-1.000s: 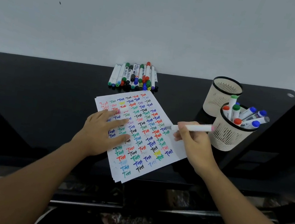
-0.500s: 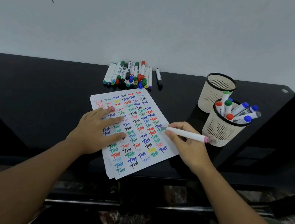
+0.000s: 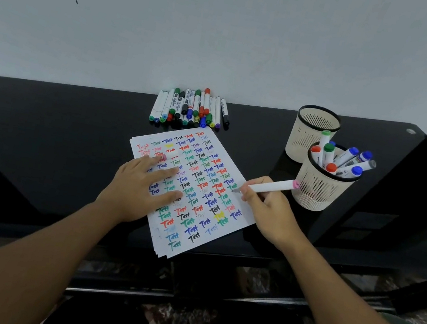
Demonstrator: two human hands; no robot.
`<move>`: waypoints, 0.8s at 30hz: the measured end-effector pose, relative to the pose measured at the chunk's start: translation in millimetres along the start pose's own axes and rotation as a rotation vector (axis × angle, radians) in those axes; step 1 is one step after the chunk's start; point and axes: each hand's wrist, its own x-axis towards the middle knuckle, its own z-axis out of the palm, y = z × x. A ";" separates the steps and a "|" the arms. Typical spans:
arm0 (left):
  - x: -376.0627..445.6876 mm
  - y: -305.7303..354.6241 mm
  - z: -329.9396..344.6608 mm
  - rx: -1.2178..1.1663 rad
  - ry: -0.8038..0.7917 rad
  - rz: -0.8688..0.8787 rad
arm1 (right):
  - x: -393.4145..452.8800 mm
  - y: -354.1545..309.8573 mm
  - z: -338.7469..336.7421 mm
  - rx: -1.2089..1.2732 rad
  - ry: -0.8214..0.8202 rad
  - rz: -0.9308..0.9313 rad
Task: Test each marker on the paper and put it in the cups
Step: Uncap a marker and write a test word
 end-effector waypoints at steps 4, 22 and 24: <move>-0.1 0.3 -0.4 0.012 -0.003 0.000 | 0.3 -1.4 1.0 -0.008 -0.017 0.008; -2.8 1.6 -0.6 -0.020 0.014 -0.001 | -3.6 -2.1 -2.5 -0.035 0.023 -0.023; -2.2 1.0 -0.6 -0.015 0.010 -0.003 | -1.9 -0.2 -2.2 -0.022 0.035 -0.017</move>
